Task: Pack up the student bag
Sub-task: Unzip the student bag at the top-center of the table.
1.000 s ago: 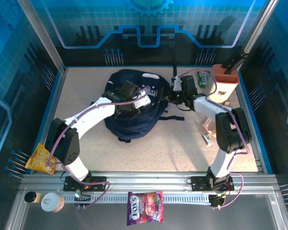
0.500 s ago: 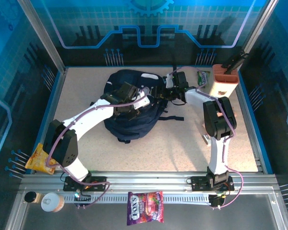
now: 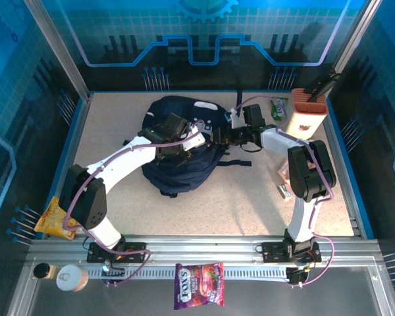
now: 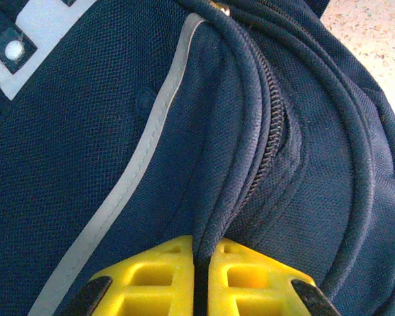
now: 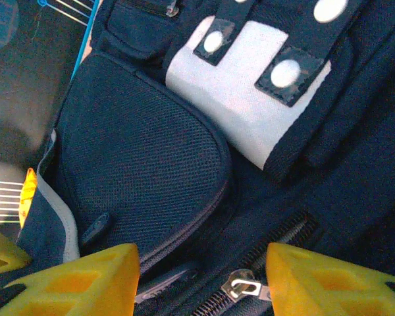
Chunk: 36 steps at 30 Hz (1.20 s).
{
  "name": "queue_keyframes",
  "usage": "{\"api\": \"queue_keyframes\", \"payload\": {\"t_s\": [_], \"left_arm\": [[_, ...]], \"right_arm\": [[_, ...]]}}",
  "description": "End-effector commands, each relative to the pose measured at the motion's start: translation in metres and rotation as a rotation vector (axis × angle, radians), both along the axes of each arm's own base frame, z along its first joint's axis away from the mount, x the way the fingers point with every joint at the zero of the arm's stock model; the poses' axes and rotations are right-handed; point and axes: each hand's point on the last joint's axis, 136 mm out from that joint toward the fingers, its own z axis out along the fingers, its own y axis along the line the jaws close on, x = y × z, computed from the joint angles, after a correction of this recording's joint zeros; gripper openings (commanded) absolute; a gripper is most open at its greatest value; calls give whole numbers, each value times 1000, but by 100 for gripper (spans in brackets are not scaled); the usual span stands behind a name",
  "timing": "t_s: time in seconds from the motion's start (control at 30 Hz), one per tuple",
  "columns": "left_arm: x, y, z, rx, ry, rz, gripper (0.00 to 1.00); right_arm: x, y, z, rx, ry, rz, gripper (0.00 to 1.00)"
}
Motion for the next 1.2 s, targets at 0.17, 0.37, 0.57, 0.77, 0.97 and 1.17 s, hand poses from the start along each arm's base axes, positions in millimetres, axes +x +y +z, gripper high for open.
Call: {"api": "queue_keyframes", "payload": {"t_s": [0.17, 0.37, 0.57, 0.77, 0.97, 1.17], "left_arm": [[2, -4, 20, -60, -42, 11, 11], [3, -5, 18, -58, -37, 15, 12], [2, -3, 16, -46, -35, 9, 12], [1, -3, 15, -46, -34, 8, 12], [1, -4, 14, -47, -29, 6, 12], [1, -4, 13, -48, -26, 7, 12]], "right_arm": [[-7, -8, -17, -60, 22, 56, 63], [3, -4, -21, -42, 43, 79, 66], [-12, -4, -17, 39, 36, 102, 58], [-17, -12, -18, 88, 51, 100, 49], [-20, -12, -17, 108, 46, 103, 36], [-20, -14, -14, 106, 34, 102, 37]]}}
